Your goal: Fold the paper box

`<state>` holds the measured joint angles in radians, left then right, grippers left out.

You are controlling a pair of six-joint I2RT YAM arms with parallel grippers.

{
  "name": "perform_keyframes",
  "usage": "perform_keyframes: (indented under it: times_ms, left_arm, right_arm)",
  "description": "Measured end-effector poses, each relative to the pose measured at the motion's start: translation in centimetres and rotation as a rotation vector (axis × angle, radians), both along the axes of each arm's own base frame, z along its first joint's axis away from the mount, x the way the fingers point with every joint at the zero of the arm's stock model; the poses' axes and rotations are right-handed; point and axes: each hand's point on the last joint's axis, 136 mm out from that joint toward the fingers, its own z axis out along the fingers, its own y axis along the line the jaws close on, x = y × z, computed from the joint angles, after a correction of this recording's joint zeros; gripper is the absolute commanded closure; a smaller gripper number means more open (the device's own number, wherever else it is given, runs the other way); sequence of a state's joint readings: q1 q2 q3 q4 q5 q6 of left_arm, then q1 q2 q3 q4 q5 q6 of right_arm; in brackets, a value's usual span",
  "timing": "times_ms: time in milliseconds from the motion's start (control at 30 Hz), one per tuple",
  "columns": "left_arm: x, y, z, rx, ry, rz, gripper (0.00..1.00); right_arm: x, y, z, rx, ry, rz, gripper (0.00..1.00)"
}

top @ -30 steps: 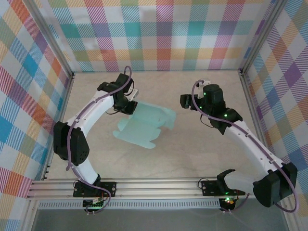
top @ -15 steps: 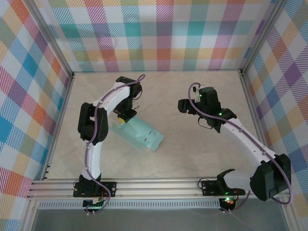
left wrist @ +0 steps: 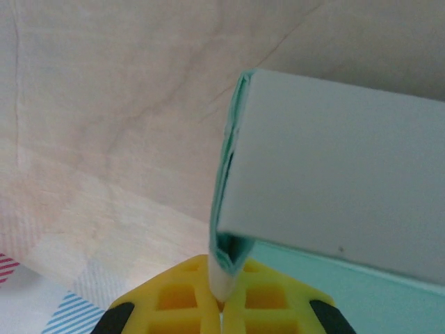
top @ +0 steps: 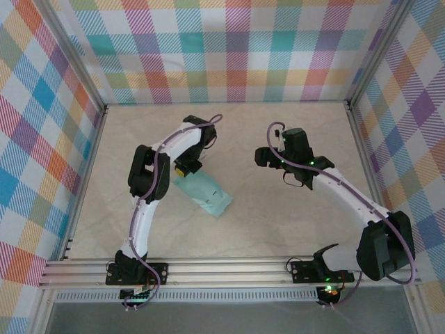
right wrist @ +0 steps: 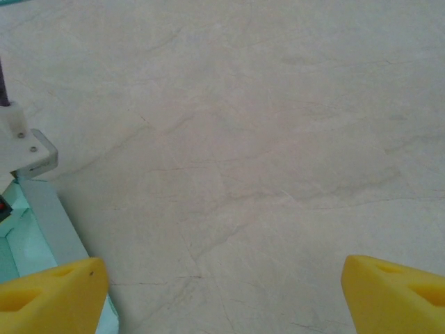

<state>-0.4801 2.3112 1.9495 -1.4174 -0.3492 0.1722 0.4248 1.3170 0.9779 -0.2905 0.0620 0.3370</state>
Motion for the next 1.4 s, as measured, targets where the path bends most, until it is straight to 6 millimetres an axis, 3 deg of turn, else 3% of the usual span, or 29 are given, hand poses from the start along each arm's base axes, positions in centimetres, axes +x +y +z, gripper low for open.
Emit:
perform_keyframes:
  times_ms: [233, 400, 467, 700, 867, 967, 1133, 1267, 1400]
  left_arm:
    - [0.2, -0.4, -0.6, 0.035, -0.027, -0.003, 0.77]
    - [0.9, -1.4, -0.8, -0.012, -0.051, 0.014, 0.73]
    - [1.1, -1.7, -0.5, -0.026, -0.060, 0.017, 0.65]
    - [1.0, -2.0, 0.5, -0.052, -0.059, 0.007, 0.64]
    - [1.8, -2.4, 4.2, -0.108, -0.166, 0.017, 0.43]
    - [2.8, -2.9, 7.8, -0.176, -0.299, 0.036, 0.26]
    - [4.2, -3.4, 16.1, -0.327, -0.592, 0.077, 0.01]
    - [2.9, -1.4, 20.4, -0.369, -0.760, 0.132, 0.00]
    - [0.2, 2.9, 21.5, -0.380, -0.862, 0.275, 0.00]
  right_arm:
    - [0.0, 0.0, 0.0, 0.001, -0.002, 0.000, 0.13]
    - [0.0, 0.0, 0.1, 0.000, -0.002, 0.001, 0.13]
    - [0.0, 0.0, 0.1, 0.000, -0.002, 0.001, 0.13]
    - [0.0, 0.0, 0.1, 0.000, -0.003, 0.001, 0.13]
    - [0.0, 0.0, 0.1, 0.001, -0.003, 0.000, 0.13]
    - [0.1, 0.0, 0.0, 0.007, 0.000, 0.003, 0.13]
    - [0.2, 0.5, -0.6, 0.016, 0.018, 0.021, 0.13]
    - [0.3, 1.1, -0.9, 0.032, 0.026, 0.042, 0.09]
    - [0.4, 2.0, -1.8, 0.045, 0.045, 0.085, 0.01]
